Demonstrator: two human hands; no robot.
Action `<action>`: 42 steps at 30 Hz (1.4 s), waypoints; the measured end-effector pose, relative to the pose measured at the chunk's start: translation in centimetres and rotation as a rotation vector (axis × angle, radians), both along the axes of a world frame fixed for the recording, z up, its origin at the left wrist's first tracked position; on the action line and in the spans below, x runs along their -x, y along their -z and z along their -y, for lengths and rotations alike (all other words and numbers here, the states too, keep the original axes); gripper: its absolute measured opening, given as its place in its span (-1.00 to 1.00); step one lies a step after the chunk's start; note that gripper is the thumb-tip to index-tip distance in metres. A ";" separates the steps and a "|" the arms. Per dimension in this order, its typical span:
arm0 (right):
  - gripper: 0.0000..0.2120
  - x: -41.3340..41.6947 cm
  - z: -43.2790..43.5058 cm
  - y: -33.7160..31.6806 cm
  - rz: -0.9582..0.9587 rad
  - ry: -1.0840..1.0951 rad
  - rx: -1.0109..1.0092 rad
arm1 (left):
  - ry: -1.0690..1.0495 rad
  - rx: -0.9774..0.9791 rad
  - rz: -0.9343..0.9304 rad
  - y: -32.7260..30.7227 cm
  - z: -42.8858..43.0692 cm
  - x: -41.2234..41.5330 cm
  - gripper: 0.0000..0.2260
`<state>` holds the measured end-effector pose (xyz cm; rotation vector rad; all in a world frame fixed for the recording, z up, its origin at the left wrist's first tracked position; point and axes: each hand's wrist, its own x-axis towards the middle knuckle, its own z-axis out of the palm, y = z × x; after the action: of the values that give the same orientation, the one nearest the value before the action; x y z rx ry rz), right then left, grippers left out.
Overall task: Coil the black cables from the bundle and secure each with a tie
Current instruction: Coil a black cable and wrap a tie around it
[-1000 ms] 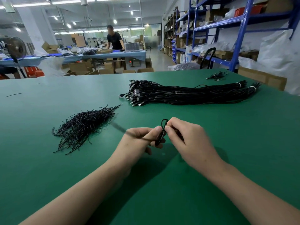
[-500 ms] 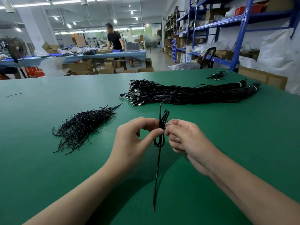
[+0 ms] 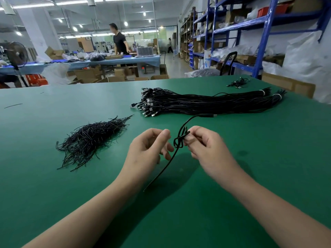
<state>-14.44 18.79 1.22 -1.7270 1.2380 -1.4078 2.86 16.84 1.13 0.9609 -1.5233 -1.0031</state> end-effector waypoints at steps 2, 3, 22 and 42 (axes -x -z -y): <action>-0.75 0.0 -0.2 0.2 -0.259 0.109 0.182 | 0.053 -0.133 0.024 -0.2 0.0 -0.1 -0.63; -0.76 0.0 -0.3 0.2 -0.367 0.144 0.248 | 0.092 -0.173 0.049 -0.2 0.0 -0.1 -0.60; -0.68 -0.7 -0.1 0.3 0.436 -0.285 -0.369 | -0.066 0.690 0.413 -0.6 0.7 -1.2 -0.87; -0.81 0.3 -0.3 0.3 -0.654 0.186 0.345 | 0.248 -0.354 0.036 0.1 0.5 -0.7 -0.63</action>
<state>-14.78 19.07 0.96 -2.4959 1.5877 -1.2477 3.56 16.34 1.04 1.0527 -1.5506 -1.4758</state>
